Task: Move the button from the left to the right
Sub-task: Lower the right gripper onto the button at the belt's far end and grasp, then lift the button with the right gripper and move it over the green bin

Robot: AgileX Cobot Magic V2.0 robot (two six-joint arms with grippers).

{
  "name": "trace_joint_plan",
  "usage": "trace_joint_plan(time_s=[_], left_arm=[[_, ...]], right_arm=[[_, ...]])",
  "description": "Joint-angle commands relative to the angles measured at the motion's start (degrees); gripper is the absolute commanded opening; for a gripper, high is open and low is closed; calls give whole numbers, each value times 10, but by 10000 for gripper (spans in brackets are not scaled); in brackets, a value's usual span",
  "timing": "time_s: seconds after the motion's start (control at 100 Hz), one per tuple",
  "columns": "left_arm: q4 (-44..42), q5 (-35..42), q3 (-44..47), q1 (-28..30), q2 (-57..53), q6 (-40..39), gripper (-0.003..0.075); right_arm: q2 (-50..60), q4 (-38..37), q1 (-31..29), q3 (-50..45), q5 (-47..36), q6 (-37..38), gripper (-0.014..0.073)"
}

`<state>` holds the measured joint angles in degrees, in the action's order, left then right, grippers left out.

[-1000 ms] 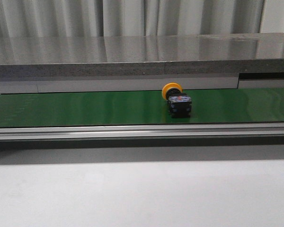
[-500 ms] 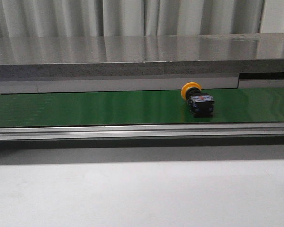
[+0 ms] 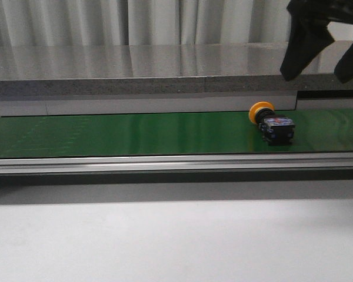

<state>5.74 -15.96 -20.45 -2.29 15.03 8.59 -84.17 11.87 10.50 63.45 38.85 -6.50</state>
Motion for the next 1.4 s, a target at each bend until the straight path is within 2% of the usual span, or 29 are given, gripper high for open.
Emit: trace_joint_plan(time_s=[0.0, 0.53, 0.62, 0.79, 0.86, 1.15, 1.39], left_arm=[[5, 46, -15, -4, 6, -3, -20], [5, 46, -15, -4, 6, -3, -20], [5, 46, -15, -4, 6, -3, -20], [5, 46, -15, -4, 6, -3, -20], [5, 46, -15, -4, 6, -3, -20], [5, 46, -15, -4, 6, -3, -20], [5, 46, -15, -4, 6, -3, -20]], right_arm=[[-10, -2, 2, 32, -30, -6, 614], [-119, -43, 2, 50, -55, -4, 605], [-122, -43, 2, 50, -54, 3, 529], [-122, -43, 2, 50, -37, 5, 249], [-122, -44, 2, 50, -27, 5, 187], [-84, -68, -20, 52, -16, 5, 183], [-21, -95, -124, 52, -10, -16, 184]])
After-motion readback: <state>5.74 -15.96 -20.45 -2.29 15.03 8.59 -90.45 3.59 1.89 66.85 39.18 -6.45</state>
